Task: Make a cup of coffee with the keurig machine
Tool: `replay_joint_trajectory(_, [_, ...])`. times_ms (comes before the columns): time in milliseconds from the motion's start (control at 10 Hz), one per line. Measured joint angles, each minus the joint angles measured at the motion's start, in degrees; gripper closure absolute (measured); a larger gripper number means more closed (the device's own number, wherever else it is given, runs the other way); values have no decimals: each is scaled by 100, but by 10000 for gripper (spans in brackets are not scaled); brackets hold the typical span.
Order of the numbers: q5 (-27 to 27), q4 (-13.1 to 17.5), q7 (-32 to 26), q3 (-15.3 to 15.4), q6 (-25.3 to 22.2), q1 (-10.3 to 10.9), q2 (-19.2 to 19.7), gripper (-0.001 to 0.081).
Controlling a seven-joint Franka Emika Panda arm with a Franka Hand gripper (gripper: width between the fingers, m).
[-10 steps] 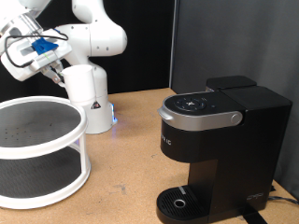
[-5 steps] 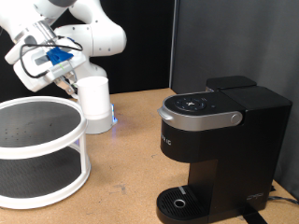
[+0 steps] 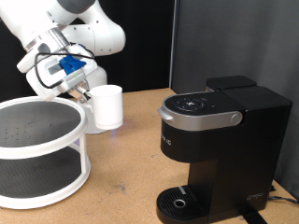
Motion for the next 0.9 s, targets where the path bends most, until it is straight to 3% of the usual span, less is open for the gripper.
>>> replay_joint_trajectory(300, [1,-45,-89,-86,-101,4,22,735])
replay_joint_trajectory(500, [1,-125,-212,-141,-21,33,236,735])
replay_joint_trajectory(700, [284,-198,-435,-177,431,235,677,735])
replay_joint_trajectory(900, [904,-191,-897,-296,788,604,1155,735])
